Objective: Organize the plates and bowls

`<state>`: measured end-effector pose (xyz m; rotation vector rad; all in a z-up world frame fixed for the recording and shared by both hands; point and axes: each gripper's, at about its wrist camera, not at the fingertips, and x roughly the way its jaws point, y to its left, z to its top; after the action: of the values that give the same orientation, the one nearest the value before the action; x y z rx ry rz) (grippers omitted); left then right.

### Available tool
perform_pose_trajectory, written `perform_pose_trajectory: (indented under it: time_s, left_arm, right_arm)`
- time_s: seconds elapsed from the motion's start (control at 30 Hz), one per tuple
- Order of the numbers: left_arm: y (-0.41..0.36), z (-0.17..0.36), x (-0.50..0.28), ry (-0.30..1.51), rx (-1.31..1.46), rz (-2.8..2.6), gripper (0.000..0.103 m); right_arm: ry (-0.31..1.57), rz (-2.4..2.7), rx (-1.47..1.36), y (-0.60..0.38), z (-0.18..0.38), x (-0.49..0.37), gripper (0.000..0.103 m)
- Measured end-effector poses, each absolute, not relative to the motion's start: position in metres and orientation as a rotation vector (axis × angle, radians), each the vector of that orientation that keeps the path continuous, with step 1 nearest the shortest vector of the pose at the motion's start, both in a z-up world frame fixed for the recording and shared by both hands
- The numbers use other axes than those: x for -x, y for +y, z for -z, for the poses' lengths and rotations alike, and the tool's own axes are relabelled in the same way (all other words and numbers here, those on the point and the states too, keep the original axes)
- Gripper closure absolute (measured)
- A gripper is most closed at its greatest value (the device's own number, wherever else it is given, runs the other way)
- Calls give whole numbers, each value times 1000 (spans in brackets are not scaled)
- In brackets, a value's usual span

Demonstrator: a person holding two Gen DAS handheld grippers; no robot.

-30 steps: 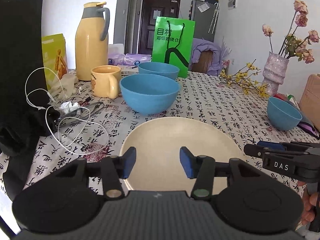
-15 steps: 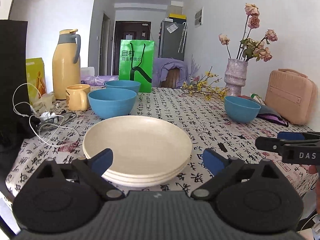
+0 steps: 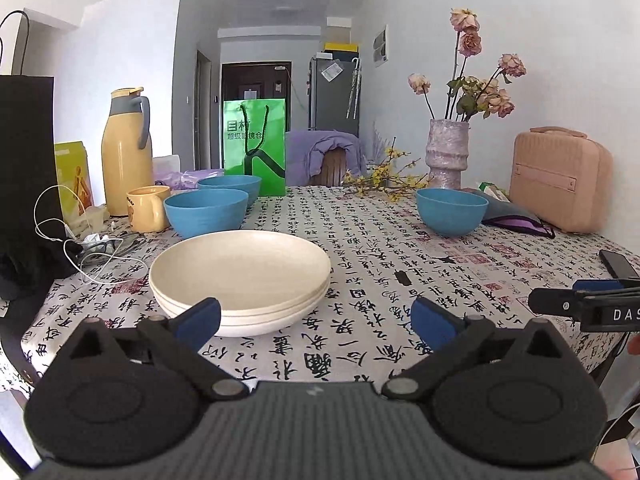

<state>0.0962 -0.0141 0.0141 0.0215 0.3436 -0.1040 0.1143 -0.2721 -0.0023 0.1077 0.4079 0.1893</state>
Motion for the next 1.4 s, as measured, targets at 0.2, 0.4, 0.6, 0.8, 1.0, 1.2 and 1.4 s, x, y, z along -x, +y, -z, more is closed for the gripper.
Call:
perform_pose_trajectory:
  time_s: [0.2,0.4,0.6,0.8,1.0,1.2,1.4]
  left_arm:
    - [-23,-14,-97,345,-40,121,0]
    - [-29,-13,-107,363,-41,137,0]
    - [-43,-13,-123,357,-64,193,0]
    - [-59,-12,-152,377,-67,198,0]
    - [-77,-12,-189,389,-67,198,0]
    - [-105,-15,-236,402,-40,217,0]
    - [-133,-18,-288,402,-30,255,0]
  right_arm:
    - [397,-174,-120,-282,6,-105,14]
    - [424,-153,-136,-289,11,-110,14]
    - [418,-122,-156,-301,10,-123,14]
    - [422,-98,-150,-314,10,-148,14]
    - [431,-73,-137,-333,8,-180,14]
    - [437,-42,-108,-358,1,-219,14]
    - [443,-13,-63,-381,-9,-267,14]
